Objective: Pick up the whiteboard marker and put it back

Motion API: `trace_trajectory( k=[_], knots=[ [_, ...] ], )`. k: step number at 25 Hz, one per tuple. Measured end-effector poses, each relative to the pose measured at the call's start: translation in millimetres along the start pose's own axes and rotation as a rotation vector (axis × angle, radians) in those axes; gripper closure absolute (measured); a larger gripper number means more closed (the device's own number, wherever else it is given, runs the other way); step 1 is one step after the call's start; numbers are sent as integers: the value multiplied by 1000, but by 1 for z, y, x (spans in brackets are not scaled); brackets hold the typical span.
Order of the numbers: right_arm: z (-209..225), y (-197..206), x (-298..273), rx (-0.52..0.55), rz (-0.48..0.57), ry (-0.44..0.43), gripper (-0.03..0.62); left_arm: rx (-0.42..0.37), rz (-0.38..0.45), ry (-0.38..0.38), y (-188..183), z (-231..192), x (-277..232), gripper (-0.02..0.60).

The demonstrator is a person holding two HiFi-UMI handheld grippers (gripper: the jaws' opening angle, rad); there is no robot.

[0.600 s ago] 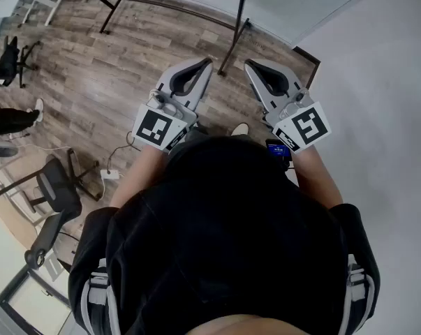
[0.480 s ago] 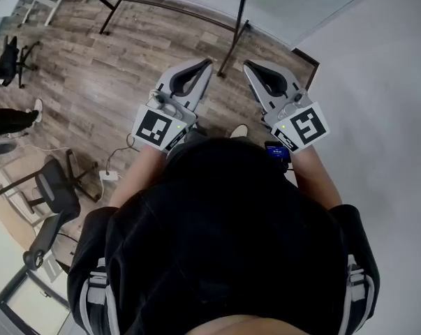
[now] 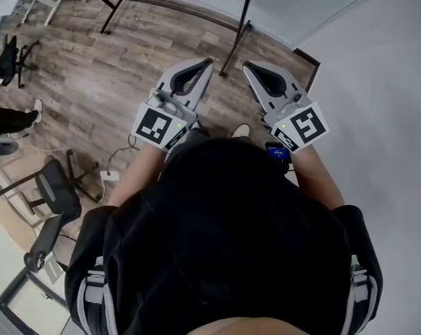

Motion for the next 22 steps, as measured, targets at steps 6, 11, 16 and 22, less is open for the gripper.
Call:
trace_trajectory(
  k=[6, 11, 16, 22],
  knots=[
    [-4, 1, -20, -29, -5, 23, 600, -6, -10, 13, 3, -16, 14, 577],
    [-17, -3, -44, -29, -12, 49, 600, 6, -2, 12, 2, -38, 33, 577],
    [-32, -6, -72, -26, -22, 62, 600, 9, 1, 22, 5, -65, 49, 577],
    [-53, -7, -115, -46, -21, 79, 600, 15, -2, 38, 11, -100, 72, 577]
  ],
)
Point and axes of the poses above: the fingertips, and each gripper's own axes: x backward along the fingers, z to its right, y out of its underside, the point moved 9 cm from there along x, backward along the fingers, and after that the axes turned 6 degrees about -z, right-handed, at the moved point
